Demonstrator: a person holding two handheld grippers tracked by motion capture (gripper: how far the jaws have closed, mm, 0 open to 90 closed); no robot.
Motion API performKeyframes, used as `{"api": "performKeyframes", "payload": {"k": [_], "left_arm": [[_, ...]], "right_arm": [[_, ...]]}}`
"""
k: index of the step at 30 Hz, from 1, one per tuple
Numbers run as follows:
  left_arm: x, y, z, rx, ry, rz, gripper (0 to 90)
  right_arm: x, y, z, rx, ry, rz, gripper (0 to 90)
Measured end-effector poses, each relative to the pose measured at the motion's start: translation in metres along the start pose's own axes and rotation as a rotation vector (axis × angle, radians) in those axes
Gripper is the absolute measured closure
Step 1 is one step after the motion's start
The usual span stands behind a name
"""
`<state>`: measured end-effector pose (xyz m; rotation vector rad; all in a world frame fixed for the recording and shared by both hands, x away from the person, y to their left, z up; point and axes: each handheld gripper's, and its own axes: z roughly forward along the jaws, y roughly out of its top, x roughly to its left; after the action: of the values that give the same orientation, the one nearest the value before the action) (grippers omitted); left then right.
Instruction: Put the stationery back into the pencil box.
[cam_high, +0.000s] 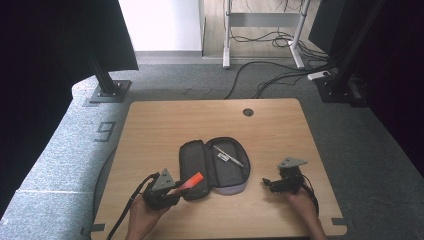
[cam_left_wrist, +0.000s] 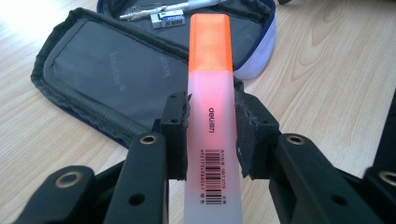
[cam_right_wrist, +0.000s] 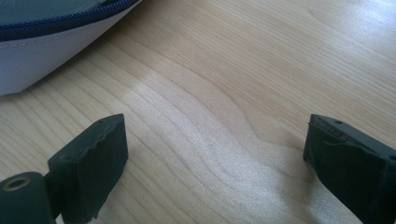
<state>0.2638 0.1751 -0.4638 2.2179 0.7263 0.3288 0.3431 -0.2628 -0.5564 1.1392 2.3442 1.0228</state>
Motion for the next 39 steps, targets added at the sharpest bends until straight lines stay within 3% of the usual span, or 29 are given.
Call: {"api": "performKeyframes", "payload": {"k": [22,34,39], "left_arm": [[0.005,0.036,0.021,-0.013,-0.012,0.027,66.5],[0.013,0.065,0.044,-0.008,-0.031,0.032,66.5],[0.018,0.073,0.057,0.025,-0.028,0.023,66.5]], "right_arm": [[0.000,0.000,0.000,0.000,0.001,0.000,6.1],[0.000,0.000,0.000,0.000,0.001,0.000,6.2],[0.000,0.000,0.000,0.000,0.001,0.000,6.3]]}}
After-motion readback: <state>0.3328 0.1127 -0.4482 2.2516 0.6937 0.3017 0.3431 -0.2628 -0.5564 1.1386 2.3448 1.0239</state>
